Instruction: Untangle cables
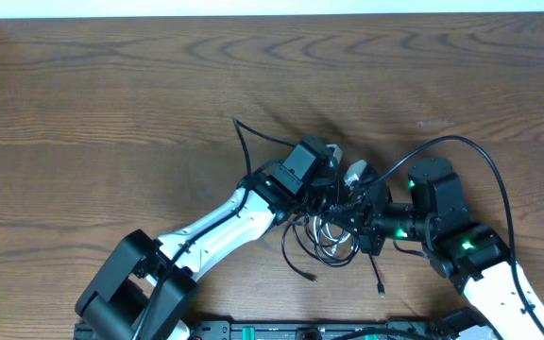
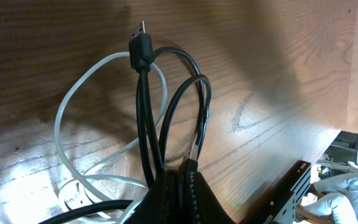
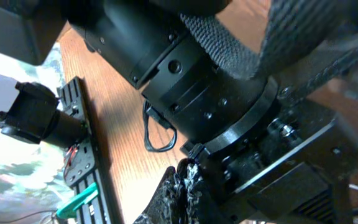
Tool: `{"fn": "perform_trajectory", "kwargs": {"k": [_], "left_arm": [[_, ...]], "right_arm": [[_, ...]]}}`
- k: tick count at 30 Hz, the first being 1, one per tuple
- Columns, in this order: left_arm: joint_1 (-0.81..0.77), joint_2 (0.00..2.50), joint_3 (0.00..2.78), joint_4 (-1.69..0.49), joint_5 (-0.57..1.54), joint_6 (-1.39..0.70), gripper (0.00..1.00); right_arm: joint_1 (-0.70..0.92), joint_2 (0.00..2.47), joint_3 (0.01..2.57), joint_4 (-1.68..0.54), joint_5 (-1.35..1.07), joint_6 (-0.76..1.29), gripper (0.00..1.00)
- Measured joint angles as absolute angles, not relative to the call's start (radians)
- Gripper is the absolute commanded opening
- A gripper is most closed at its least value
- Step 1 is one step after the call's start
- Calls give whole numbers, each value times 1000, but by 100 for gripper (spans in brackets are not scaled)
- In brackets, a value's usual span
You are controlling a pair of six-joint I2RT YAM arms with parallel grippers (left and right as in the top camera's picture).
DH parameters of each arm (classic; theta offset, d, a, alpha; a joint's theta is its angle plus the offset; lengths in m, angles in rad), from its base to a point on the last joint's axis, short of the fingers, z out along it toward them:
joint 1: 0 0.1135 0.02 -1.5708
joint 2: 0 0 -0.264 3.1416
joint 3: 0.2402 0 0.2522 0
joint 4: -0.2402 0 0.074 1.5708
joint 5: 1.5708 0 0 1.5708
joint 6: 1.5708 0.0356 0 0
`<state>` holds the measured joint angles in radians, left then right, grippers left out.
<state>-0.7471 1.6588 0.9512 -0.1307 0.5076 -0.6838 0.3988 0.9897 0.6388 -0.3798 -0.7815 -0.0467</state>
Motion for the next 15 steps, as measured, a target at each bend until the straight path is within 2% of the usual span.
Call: {"fn": "perform_trajectory", "kwargs": {"k": [10,15], "left_arm": [[-756,1659,951,-139,503,-674,8],[-760,1659,951,-159,355,-672,8]], "right_arm": [[395,984,638,-232,-1045,-52,1],[395,907,639,-259,-1143,-10,1]]}}
